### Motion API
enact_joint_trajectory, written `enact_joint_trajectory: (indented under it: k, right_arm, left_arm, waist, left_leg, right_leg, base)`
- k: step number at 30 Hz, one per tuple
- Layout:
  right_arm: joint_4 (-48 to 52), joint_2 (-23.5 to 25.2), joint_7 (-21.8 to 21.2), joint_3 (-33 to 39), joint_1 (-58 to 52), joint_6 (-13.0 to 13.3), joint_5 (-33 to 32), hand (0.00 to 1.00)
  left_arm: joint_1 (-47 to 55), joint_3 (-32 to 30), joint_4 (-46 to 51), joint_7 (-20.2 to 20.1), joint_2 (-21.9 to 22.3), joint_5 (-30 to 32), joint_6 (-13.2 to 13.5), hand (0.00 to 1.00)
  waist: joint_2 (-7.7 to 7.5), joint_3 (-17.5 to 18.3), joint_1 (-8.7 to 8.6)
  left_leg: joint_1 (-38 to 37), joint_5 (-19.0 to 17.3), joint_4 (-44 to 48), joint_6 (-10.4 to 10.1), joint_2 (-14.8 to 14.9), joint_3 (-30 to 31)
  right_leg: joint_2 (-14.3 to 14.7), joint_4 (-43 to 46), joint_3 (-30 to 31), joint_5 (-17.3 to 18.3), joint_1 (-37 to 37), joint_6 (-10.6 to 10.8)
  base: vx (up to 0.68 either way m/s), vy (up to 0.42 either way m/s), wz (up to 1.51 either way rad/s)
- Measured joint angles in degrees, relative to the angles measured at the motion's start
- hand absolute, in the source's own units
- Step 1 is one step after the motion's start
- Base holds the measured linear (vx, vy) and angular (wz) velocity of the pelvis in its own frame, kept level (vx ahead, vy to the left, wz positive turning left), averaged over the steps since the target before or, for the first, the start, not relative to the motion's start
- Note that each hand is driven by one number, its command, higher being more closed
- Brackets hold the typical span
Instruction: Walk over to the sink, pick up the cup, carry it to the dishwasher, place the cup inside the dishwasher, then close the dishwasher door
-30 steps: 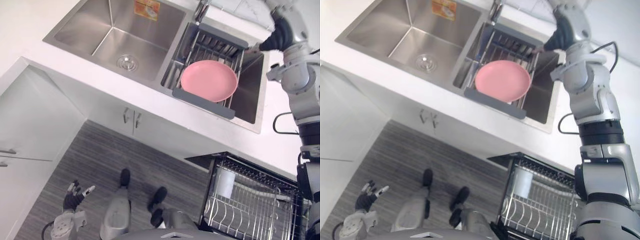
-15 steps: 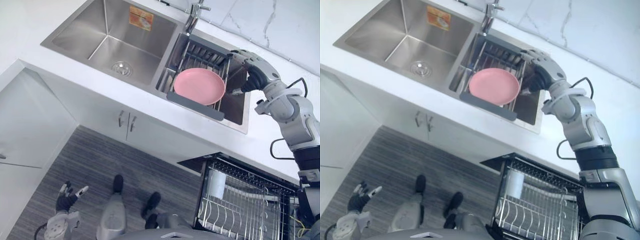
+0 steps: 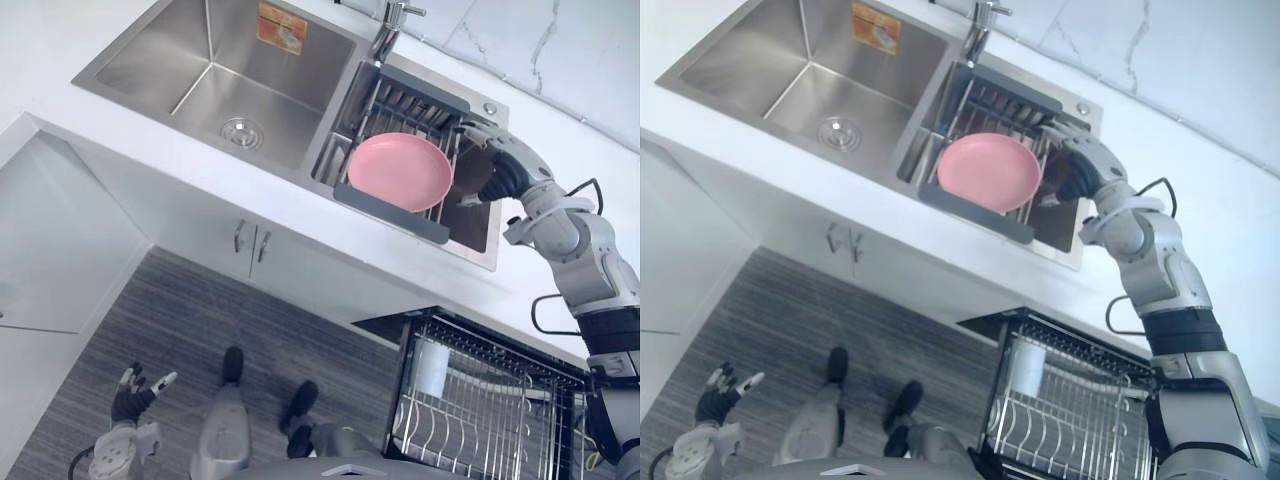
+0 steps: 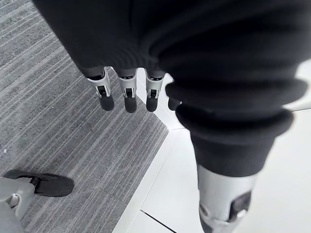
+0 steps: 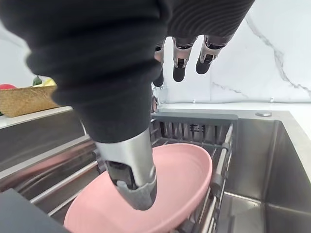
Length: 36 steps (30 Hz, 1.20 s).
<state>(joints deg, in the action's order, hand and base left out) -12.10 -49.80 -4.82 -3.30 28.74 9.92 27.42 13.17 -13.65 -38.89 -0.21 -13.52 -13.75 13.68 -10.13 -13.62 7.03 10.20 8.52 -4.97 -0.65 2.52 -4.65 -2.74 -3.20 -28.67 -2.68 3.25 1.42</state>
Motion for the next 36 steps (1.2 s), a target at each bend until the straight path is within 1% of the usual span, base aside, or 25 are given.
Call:
enact_joint_trajectory:
  k: [1,7,9,11,15,18,21,24,30,32,36]
  right_arm:
    - [0.0,0.0,0.0,0.0,-0.5,0.0,0.0,0.0]
    - [0.1,0.2,0.0,0.5,-1.3,0.1,0.0,0.0]
    - [0.1,1.3,0.0,1.0,-1.5,0.2,0.0,0.0]
    - [0.1,2.3,0.0,1.8,-1.5,0.4,0.0,0.0]
    - [0.1,2.6,0.1,1.8,-1.5,0.4,0.1,0.0]
    - [0.1,3.0,0.2,1.8,-1.6,0.4,1.5,0.0]
    - [0.1,4.6,0.2,1.7,-1.7,0.5,2.2,0.0]
    - [0.1,4.7,0.2,1.7,-1.8,1.1,2.2,0.0]
    - [0.0,4.7,0.4,1.6,-1.8,1.1,2.3,0.0]
    - [0.0,4.7,0.4,1.5,-1.8,1.1,2.3,0.0]
    - [0.0,4.7,1.8,1.5,-1.8,1.1,2.8,0.0]
  left_arm:
    - [0.0,0.0,0.0,0.0,0.0,0.0,0.0,0.0]
    - [0.0,0.0,0.1,0.1,-0.1,-0.1,0.0,0.0]
    - [0.0,0.0,0.2,0.1,-0.1,-0.1,0.0,0.0]
    - [0.0,0.0,0.3,0.1,-0.3,-0.1,0.0,0.0]
    - [0.0,0.0,0.4,0.1,-0.6,-0.1,0.0,0.0]
    - [0.0,0.0,0.4,0.1,-0.7,-0.1,0.0,0.0]
    - [0.0,0.0,0.4,0.2,-0.7,-0.1,0.0,0.0]
    - [0.0,0.0,0.4,0.3,-0.8,-0.1,0.0,0.0]
    - [0.0,0.0,0.4,0.3,-0.9,-0.1,-0.1,0.0]
    - [0.0,0.0,0.4,0.3,-1.0,-0.1,0.0,0.0]
    - [0.0,0.0,0.5,0.2,-1.1,-0.1,0.0,0.0]
  waist:
    - [-0.01,0.0,-0.06]
    - [-0.3,-0.1,-0.23]
    - [-0.48,-0.1,-0.38]
    - [-0.62,-0.1,-0.53]
    - [-0.62,-0.1,-0.69]
    - [-0.61,-0.1,-0.76]
    - [-0.57,-0.2,-0.73]
    - [-0.47,-0.2,-0.59]
    - [0.29,-0.8,-0.47]
    - [0.54,-0.9,-0.41]
    - [0.68,-1.0,-0.42]
  left_leg:
    - [0.0,-0.2,0.0,-0.3,0.0,0.0]
    - [0.9,-0.4,0.0,0.0,0.0,-0.2]
    - [0.7,-0.3,0.0,-0.2,0.0,-0.3]
    - [0.7,-0.1,0.0,0.1,0.0,-0.4]
    - [0.7,-0.1,0.0,0.1,0.0,-0.4]
    - [0.7,-0.1,0.0,0.0,0.0,-0.4]
    - [0.7,-0.4,0.0,-0.2,0.0,-0.4]
    - [0.8,-0.5,0.0,-0.3,0.0,-0.3]
    - [1.6,-0.5,0.0,-0.3,0.0,-0.2]
    - [1.7,-0.2,0.0,0.0,0.0,-0.2]
    - [1.7,-0.2,0.0,0.0,-0.1,-0.1]
  right_leg:
    - [0.0,0.0,0.0,0.0,0.0,0.0]
    - [0.0,0.2,0.5,0.0,1.1,0.0]
    - [0.0,0.2,0.6,0.0,1.0,0.0]
    - [0.0,0.2,0.6,0.0,1.0,0.0]
    - [-0.1,0.1,0.6,0.1,1.0,0.0]
    - [0.0,0.1,0.6,0.1,1.0,0.0]
    - [0.0,0.1,0.6,0.1,1.0,0.0]
    - [0.0,0.2,0.6,0.1,1.1,0.0]
    - [-0.1,0.2,0.6,0.1,1.9,0.0]
    - [-0.1,0.2,0.6,0.1,2.0,0.0]
    - [-0.1,0.2,0.5,0.4,1.9,0.0]
  base:
    - [0.0,0.035,-0.01]
    - [0.02,0.024,-0.03]
    - [0.05,0.017,-0.01]
    - [0.06,0.01,-0.01]
    - [0.03,0.009,0.0]
    - [0.0,0.0,0.0]
    - [0.0,0.0,0.0]
    - [0.0,0.0,0.0]
    - [0.03,0.011,0.0]
    - [0.05,0.009,0.0]
    - [0.02,0.003,0.0]
